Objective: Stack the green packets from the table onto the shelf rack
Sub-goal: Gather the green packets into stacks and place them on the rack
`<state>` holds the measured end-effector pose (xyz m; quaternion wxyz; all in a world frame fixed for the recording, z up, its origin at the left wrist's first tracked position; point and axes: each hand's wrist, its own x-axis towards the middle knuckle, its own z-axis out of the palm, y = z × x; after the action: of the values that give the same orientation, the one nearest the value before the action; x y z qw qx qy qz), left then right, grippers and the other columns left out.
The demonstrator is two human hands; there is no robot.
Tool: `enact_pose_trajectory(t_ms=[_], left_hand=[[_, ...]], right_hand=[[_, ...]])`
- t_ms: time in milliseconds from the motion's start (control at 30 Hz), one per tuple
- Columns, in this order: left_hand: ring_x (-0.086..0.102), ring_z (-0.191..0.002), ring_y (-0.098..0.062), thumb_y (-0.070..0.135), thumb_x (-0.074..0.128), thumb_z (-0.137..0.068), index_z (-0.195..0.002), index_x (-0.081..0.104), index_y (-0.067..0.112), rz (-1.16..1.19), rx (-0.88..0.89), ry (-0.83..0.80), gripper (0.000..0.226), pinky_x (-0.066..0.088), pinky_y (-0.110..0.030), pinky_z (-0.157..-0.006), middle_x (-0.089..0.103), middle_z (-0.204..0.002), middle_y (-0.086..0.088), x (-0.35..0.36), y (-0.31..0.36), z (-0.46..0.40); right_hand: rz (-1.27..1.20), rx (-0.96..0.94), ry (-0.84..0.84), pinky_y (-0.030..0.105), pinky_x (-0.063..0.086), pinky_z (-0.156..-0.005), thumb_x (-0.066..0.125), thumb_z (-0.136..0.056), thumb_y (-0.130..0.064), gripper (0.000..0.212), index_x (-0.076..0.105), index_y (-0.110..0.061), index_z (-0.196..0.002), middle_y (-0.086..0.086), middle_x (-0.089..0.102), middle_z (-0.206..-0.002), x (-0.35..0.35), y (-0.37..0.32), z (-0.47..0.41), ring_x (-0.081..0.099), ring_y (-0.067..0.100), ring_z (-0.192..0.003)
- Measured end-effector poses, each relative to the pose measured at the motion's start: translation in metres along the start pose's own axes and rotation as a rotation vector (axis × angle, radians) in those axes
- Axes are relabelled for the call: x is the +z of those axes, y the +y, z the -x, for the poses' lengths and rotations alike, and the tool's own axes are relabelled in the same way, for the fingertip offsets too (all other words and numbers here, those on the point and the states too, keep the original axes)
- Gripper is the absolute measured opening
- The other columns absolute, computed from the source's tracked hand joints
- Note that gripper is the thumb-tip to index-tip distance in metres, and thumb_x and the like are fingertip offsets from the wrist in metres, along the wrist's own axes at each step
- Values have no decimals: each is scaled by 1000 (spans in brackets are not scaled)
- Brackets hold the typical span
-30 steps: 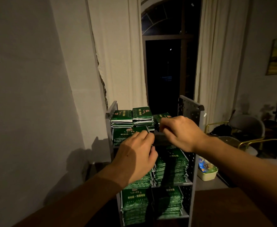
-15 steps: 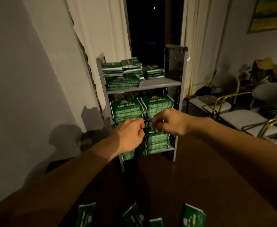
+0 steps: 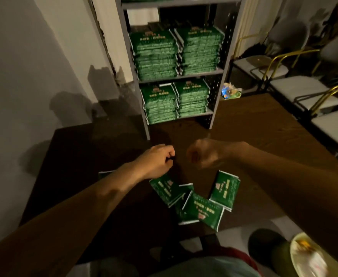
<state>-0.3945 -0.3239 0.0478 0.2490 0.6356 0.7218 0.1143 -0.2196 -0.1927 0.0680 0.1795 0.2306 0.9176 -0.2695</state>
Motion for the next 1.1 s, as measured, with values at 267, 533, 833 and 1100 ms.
enact_pose_trajectory(t_ms=[267, 533, 833, 1100], left_hand=[[56, -116, -14, 21, 61, -98, -129, 60, 27, 85, -65, -170, 32, 52, -39, -97, 53, -125, 7, 72, -16, 22], [49, -128, -22, 36, 73, -89, -141, 46, 23, 17, -65, -257, 60, 46, -42, -102, 48, -139, 0, 126, 1, 12], [35, -132, -23, 49, 76, -83, -141, 45, 27, -236, -11, -157, 70, 33, -42, -112, 36, -143, 1, 158, 12, -4], [56, -99, -17, 15, 64, -97, -117, 44, 26, 326, -240, -107, 31, 44, -32, -76, 55, -101, 6, 145, 20, -16]], right_hand=[[59, 200, -181, 39, 57, -89, 67, -94, -34, 29, 68, -19, -118, 2, 70, -114, 68, 18, 10, 66, 20, -100], [5, 578, 24, 47, 43, -109, 76, -87, -31, 79, 30, -16, -149, 18, 31, -150, 108, 83, 17, 36, 39, -137], [-27, 609, 103, 45, 39, -111, 90, -65, -47, 107, 31, -17, -148, 12, 42, -143, 124, 111, 17, 37, 33, -134], [-505, 649, 264, 38, 51, -76, 69, -92, -21, 49, 42, -8, -131, 12, 59, -116, 119, 130, 9, 61, 30, -102]])
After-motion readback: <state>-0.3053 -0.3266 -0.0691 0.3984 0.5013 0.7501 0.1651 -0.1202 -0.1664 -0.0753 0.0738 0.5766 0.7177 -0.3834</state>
